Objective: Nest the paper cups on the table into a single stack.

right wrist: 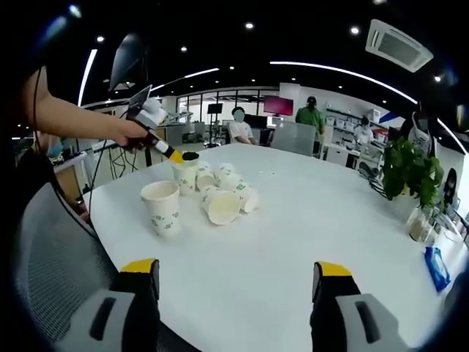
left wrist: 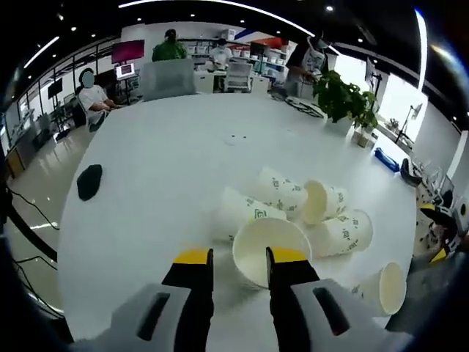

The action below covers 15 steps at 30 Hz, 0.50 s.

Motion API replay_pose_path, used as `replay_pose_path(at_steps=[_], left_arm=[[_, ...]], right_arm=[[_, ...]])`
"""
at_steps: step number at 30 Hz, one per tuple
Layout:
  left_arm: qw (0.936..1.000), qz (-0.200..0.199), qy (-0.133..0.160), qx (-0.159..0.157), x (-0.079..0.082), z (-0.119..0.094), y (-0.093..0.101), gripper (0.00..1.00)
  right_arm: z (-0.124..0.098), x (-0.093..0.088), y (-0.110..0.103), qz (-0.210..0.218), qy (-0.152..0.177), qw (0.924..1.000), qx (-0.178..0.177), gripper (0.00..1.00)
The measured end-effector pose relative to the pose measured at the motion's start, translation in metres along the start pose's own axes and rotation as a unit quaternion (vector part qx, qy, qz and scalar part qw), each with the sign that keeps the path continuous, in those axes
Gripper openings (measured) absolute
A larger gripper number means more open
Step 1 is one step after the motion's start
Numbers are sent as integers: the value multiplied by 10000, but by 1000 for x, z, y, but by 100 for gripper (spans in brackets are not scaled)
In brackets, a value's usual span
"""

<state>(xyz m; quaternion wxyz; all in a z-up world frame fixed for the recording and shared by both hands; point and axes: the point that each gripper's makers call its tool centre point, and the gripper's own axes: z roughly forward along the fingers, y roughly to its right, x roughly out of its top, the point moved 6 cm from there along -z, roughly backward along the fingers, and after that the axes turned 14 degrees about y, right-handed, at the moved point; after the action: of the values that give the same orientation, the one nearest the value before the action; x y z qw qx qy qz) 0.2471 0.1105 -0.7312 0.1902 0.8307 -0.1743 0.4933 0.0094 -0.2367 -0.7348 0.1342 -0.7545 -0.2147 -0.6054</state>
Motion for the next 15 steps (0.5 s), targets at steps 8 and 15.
replay_pose_path(at_steps=[8,15], left_arm=[[9999,-102,-133,-21,-6,5,0,10],[9997,-184,-168,-44,-7,9,-2,0]], right_arm=[[0,-1,0,-16,-39,10000,-15,85],[0,-1,1,-17,-48,10000,-34,85]])
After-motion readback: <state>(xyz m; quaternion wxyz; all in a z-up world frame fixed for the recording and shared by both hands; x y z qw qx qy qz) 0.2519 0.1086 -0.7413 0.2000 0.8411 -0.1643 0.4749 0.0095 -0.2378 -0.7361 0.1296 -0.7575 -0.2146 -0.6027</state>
